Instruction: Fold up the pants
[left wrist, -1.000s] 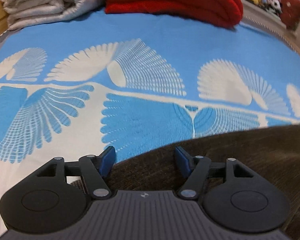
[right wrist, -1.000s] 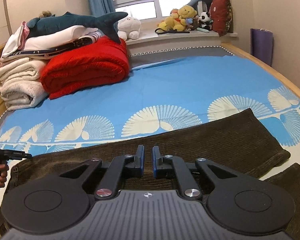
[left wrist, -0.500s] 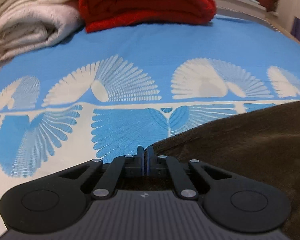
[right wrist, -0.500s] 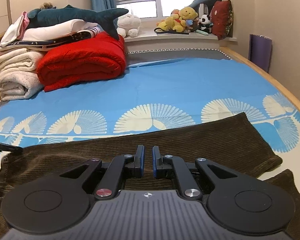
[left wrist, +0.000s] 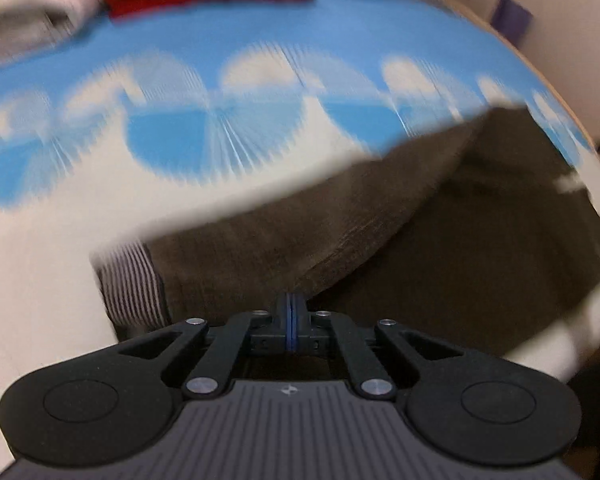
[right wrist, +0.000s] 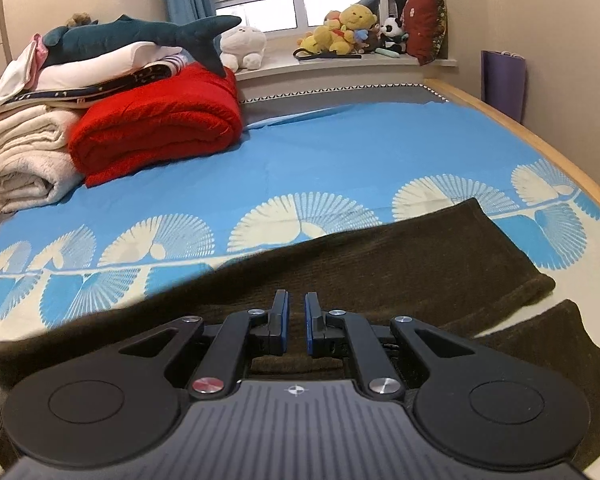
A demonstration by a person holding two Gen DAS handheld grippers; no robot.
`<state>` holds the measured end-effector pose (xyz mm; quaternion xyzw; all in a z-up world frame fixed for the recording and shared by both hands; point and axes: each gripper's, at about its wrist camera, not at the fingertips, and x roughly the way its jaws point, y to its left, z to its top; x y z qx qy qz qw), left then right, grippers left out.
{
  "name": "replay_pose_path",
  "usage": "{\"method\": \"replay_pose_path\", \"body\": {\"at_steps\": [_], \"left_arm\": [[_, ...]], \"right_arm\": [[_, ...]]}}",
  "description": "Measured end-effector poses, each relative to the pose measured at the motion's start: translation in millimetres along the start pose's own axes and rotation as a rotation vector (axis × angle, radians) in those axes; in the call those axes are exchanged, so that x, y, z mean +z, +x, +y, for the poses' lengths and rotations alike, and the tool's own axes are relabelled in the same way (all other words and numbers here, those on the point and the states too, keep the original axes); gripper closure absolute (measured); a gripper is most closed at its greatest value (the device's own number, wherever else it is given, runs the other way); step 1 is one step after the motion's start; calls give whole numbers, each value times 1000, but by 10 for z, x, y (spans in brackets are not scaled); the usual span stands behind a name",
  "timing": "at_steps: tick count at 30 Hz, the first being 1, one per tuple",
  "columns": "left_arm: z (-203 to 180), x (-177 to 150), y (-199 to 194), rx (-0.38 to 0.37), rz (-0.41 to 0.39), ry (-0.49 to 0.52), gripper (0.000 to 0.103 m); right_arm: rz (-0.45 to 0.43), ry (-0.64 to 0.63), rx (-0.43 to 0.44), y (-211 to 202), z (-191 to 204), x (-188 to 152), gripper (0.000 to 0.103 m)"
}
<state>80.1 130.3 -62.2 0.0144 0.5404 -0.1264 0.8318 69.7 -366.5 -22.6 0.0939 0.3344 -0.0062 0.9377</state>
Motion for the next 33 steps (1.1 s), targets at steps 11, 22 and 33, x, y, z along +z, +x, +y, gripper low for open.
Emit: {"method": "replay_pose_path", "body": {"at_steps": [11, 22, 33], "left_arm": [[753, -281, 281, -134, 139, -433, 68], [868, 53, 544, -117, 95, -663, 42], [1078, 104, 460, 21, 42, -779, 72]], "right_arm": [[36, -23, -34, 20, -3, -75, 94], [66, 60, -8, 223, -30, 2, 94], [91, 88, 8, 478, 32, 96, 93]]}}
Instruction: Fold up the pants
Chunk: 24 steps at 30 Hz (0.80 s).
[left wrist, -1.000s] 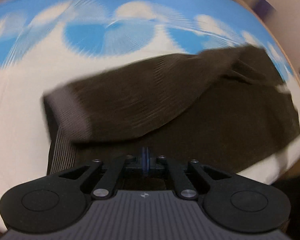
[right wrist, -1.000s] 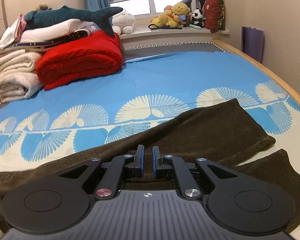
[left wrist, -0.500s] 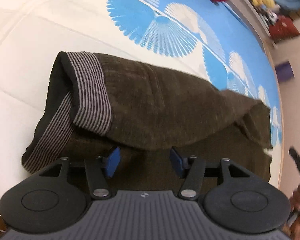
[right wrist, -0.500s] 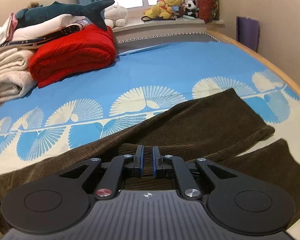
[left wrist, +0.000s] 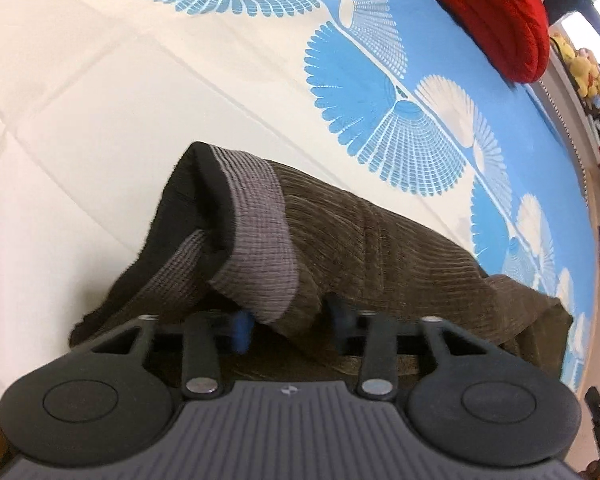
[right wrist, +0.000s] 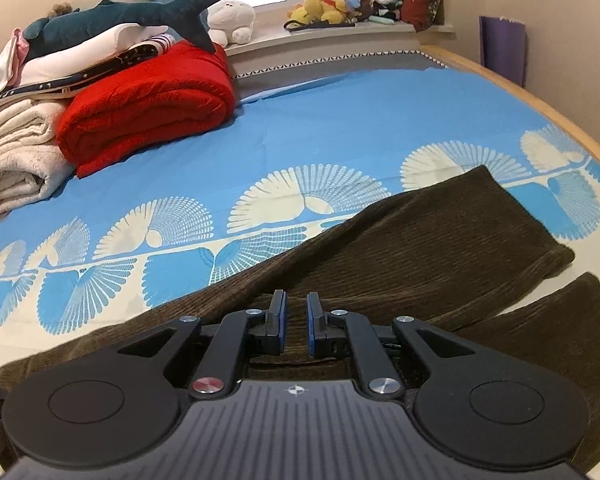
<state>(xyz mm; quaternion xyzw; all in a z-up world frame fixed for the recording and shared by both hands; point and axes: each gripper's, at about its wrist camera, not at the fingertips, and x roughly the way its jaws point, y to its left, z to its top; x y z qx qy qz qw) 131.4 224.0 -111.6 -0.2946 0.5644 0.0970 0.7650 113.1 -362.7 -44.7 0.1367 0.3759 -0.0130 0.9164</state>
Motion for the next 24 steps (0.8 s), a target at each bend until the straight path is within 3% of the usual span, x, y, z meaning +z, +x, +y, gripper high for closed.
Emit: {"method": "replay_pose_path", "body": {"at_steps": [7, 15, 20, 24], "left_arm": [[-93, -9, -125, 31, -67, 58, 77], [-146, 1, -116, 55, -74, 80, 76], [-129, 13, -121, 49, -78, 70, 76], [-129, 19, -116, 52, -76, 74, 76]], "right_arm": [[23, 103, -5, 223, -50, 57, 93], [24, 381, -21, 735, -499, 130, 93], [42, 481, 28, 1149, -625, 138, 69], [65, 504, 53, 1469, -523, 171, 66]]}}
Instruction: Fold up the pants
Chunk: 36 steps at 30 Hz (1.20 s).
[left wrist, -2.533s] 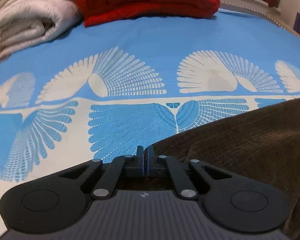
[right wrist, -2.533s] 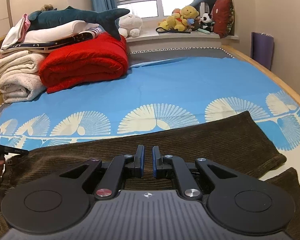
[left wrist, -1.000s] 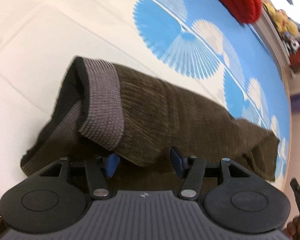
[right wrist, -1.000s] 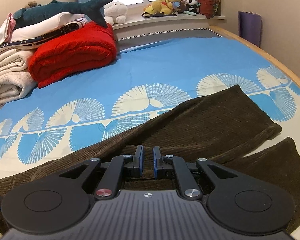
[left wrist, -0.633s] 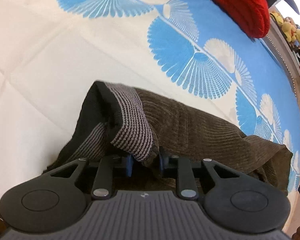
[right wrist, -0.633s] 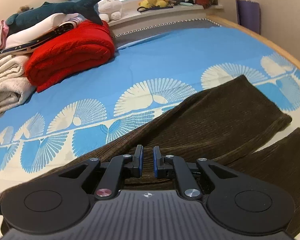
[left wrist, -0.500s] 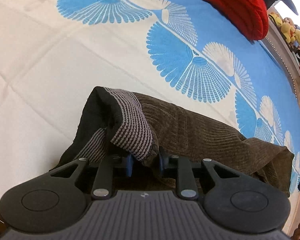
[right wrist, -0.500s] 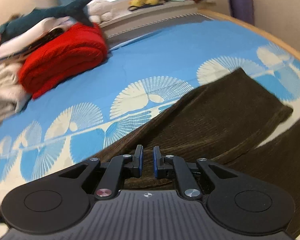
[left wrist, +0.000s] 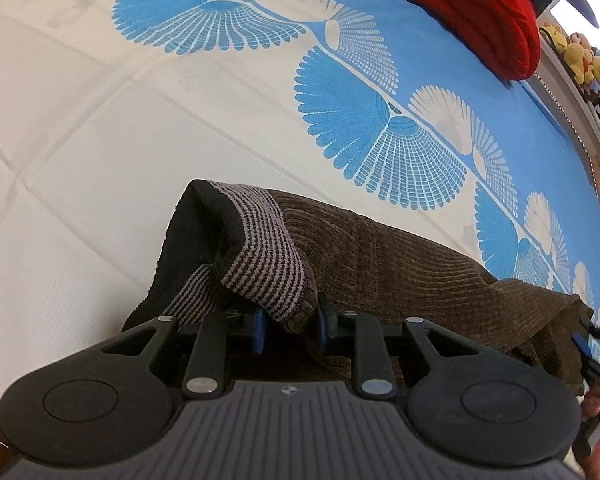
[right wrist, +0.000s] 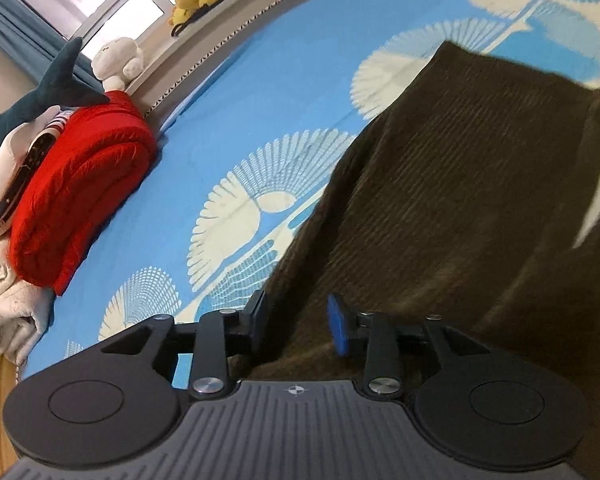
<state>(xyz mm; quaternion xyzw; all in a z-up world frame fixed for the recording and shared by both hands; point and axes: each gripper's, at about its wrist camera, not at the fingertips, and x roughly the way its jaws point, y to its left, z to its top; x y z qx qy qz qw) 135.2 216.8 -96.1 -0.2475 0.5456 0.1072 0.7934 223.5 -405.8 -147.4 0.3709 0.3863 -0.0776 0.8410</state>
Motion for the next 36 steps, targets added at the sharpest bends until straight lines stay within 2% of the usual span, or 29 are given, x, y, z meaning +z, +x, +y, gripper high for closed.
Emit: {"method": "replay_pose_path", "body": {"at_steps": [7, 14, 15, 16, 17, 20, 25, 29, 33, 36], "left_arm": [[-53, 19, 65, 32, 7, 26, 76], [-72, 43, 76, 42, 2, 32, 76], [-79, 41, 74, 43, 1, 37, 76], [-83, 39, 73, 44, 2, 41, 76], [-85, 40, 72, 45, 3, 44, 76], [-84, 42, 40, 42, -8, 66, 77], [-33, 30, -113, -6, -53, 112, 80], [55, -28, -329, -66, -94, 138, 83], [182, -169, -520, -79, -98, 206, 84], [318, -236, -531, -49, -62, 260, 84]], "right_arm": [[60, -12, 1, 527, 263, -9, 65], [69, -57, -68, 774, 352, -72, 64], [64, -66, -76, 783, 352, -69, 68], [58, -72, -78, 779, 341, -60, 78], [48, -77, -85, 755, 324, -45, 84], [39, -53, -65, 662, 292, -17, 87], [1, -120, -55, 190, 377, -22, 89], [-5, -226, -20, -466, 310, -6, 90], [73, -313, 14, -1067, 29, -219, 90], [219, -410, 12, -1328, -231, -570, 89]]}}
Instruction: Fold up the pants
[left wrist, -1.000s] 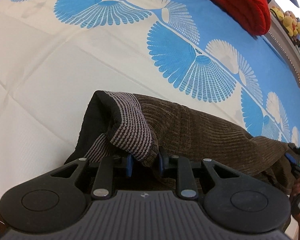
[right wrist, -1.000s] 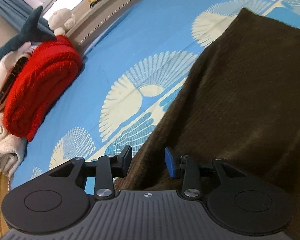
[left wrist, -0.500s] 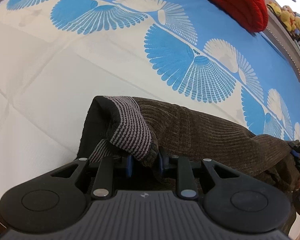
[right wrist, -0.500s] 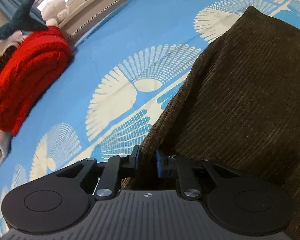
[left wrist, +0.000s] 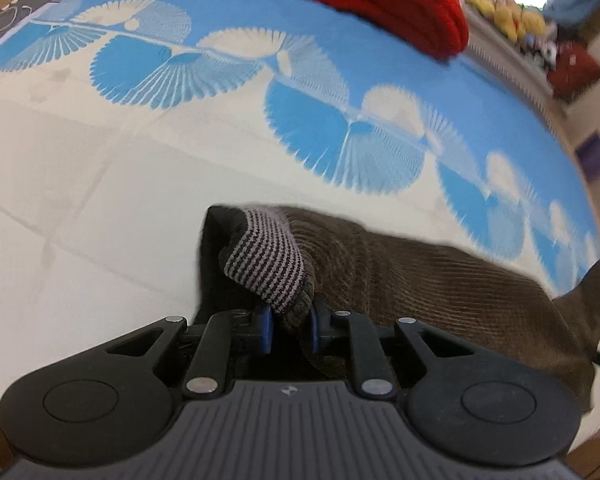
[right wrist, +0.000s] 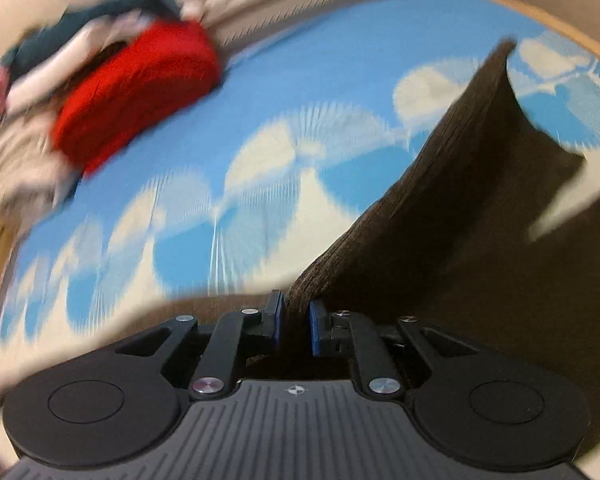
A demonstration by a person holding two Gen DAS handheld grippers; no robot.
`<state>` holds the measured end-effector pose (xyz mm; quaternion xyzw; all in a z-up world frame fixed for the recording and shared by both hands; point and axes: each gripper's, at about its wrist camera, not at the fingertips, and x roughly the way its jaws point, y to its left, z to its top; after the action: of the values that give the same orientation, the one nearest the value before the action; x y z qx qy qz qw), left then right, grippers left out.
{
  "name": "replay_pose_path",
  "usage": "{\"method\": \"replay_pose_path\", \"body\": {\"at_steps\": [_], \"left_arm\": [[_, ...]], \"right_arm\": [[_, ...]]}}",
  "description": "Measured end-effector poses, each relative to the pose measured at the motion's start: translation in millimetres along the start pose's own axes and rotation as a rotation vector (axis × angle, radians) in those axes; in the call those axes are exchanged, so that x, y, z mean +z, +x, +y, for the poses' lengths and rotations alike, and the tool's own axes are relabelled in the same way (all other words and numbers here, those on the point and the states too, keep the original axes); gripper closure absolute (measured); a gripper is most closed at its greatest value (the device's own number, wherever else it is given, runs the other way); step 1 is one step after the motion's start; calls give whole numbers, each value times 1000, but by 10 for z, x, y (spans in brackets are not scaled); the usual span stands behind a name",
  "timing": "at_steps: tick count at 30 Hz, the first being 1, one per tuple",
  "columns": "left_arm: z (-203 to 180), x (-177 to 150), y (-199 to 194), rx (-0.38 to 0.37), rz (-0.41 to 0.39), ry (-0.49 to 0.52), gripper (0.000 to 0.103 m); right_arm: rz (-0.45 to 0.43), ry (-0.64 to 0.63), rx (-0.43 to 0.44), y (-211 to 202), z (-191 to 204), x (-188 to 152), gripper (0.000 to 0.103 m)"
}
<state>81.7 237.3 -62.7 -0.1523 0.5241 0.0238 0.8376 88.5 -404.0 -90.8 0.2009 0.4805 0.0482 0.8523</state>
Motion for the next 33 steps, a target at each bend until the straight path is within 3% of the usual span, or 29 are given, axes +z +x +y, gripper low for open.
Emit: {"method": "replay_pose_path", "body": {"at_steps": [3, 5, 7, 10, 13, 15, 17, 23, 27, 29, 31, 33], "left_arm": [[92, -84, 116, 35, 90, 50, 83], [99, -125, 200, 45, 137, 82, 82], [100, -133, 255, 52, 157, 86, 79], [176, -118, 294, 41, 169, 43, 72], [226, -94, 328, 44, 183, -3, 66], [223, -78, 376, 57, 194, -1, 63], [224, -63, 413, 73, 203, 2, 60], [224, -22, 497, 101, 208, -13, 46], [221, -13, 512, 102, 206, -22, 46], [223, -13, 510, 107, 202, -24, 46], [221, -6, 513, 109, 200, -33, 48], [227, -6, 498, 118, 189, -38, 64]], "right_arm": [[226, -95, 25, 93, -128, -439, 85], [273, -96, 18, 91, -272, -542, 84], [200, -79, 9, -18, -441, -463, 82], [58, 75, -17, -189, -878, -227, 66], [-115, 266, -122, -335, -1341, -25, 61], [-181, 303, -170, -337, -1501, 85, 55], [-204, 228, -202, -264, -1505, 171, 52], [-138, -136, -304, 123, -1178, 310, 51], [-99, -265, -390, 353, -1002, 318, 52], [-96, -289, -433, 416, -934, 302, 57], [-107, -275, -458, 432, -957, 328, 74], [-134, -230, -457, 372, -1008, 355, 88]]}}
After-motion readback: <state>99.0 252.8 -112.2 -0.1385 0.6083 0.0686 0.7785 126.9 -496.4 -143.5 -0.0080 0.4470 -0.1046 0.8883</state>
